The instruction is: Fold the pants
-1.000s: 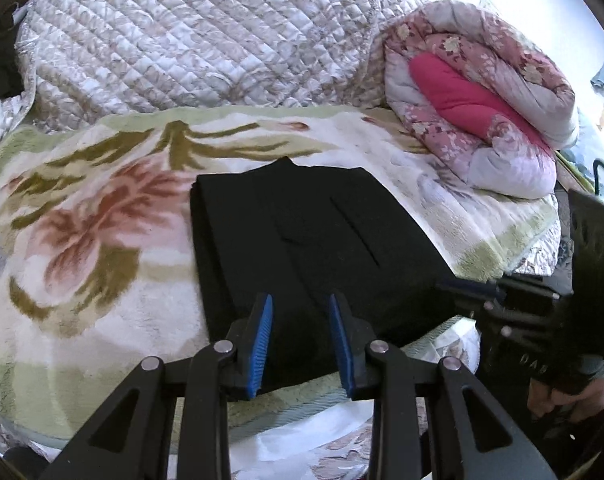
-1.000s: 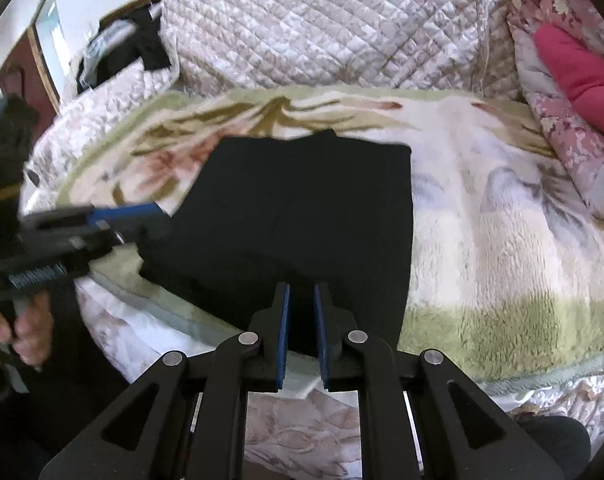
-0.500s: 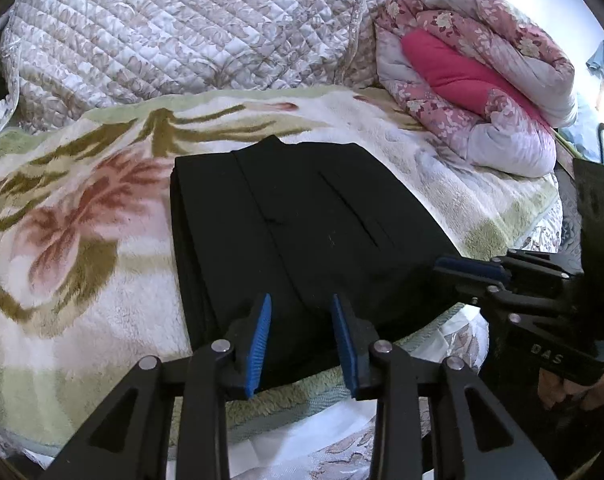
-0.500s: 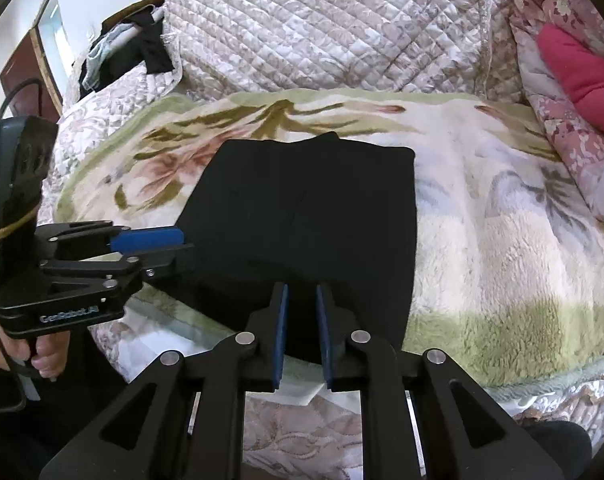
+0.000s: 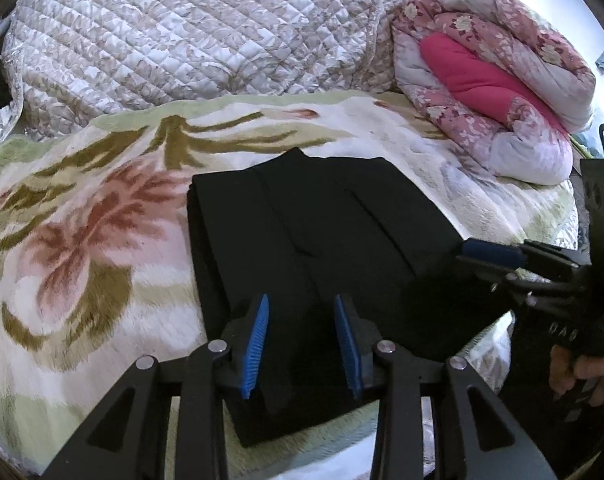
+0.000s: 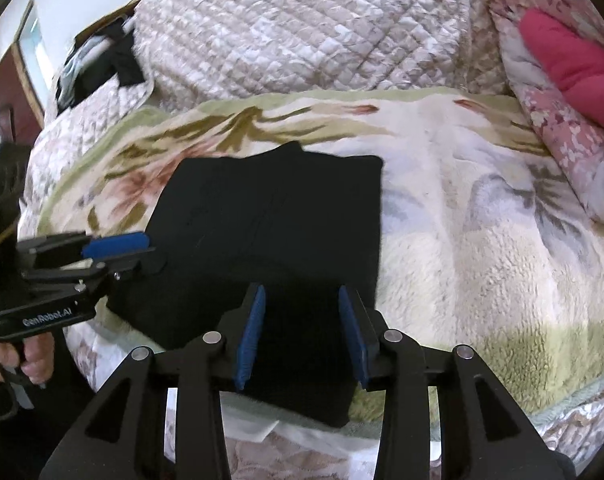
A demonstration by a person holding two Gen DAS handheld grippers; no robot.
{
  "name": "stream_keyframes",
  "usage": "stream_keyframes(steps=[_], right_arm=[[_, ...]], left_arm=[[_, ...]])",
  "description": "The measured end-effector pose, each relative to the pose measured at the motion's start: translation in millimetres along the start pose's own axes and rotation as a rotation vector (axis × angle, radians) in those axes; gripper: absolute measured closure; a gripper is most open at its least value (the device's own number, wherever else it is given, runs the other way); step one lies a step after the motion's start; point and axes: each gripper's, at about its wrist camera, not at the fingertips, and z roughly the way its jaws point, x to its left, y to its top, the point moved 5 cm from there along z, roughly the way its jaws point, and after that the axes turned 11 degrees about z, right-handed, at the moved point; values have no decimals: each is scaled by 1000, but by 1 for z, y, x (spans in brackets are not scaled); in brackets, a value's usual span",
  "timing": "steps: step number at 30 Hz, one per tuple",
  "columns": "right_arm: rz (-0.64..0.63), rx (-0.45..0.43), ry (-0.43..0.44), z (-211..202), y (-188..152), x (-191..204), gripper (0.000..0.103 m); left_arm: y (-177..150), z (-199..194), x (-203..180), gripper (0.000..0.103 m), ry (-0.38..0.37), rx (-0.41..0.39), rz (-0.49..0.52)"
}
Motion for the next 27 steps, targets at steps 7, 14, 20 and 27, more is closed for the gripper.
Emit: stream_keyframes(steps=[7, 14, 20, 27], right_arm=[[19, -13, -2, 1, 12, -5, 64], [-19, -7, -1, 13, 16, -2, 64], [134, -7, 0, 16, 31, -32, 64], [278, 72, 143, 16, 17, -47, 64]], left_arm=[[12, 5, 8, 65, 18, -8, -2], [24, 15, 16, 65, 38, -25, -2], [22, 21, 45, 65, 53, -17, -81], [-3, 7, 62, 65, -32, -8, -215]])
